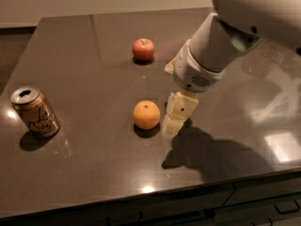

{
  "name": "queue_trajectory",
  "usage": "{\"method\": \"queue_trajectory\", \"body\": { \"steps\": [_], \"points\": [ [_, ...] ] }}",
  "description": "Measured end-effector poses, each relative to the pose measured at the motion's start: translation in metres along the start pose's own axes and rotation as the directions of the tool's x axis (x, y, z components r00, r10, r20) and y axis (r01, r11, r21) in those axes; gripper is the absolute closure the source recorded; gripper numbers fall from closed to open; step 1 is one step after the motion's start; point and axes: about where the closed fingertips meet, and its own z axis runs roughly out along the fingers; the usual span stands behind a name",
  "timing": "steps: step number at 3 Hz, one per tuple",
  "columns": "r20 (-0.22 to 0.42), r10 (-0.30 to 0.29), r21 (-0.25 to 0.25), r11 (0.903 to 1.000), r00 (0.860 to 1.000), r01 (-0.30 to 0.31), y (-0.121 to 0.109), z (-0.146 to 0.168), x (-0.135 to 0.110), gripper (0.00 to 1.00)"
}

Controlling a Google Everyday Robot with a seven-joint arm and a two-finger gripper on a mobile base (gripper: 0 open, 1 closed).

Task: Move orange near apple

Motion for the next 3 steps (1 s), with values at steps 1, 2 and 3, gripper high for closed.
{"method": "queue_trajectory", "body": {
  "steps": [1, 2, 3],
  "points": [
    [0.018, -0.036, -0.032, 0.9988, 0.999, 0.037, 0.008, 0.022, -0.012, 0.00],
    [0.026, -0.057, -0.046, 0.9972, 0.998, 0.058, 0.013, 0.037, -0.017, 0.00],
    [0.030, -0.069, -0.049, 0.9963, 0.997, 0.071, 0.017, 0.047, -0.019, 0.10]
  ]
}}
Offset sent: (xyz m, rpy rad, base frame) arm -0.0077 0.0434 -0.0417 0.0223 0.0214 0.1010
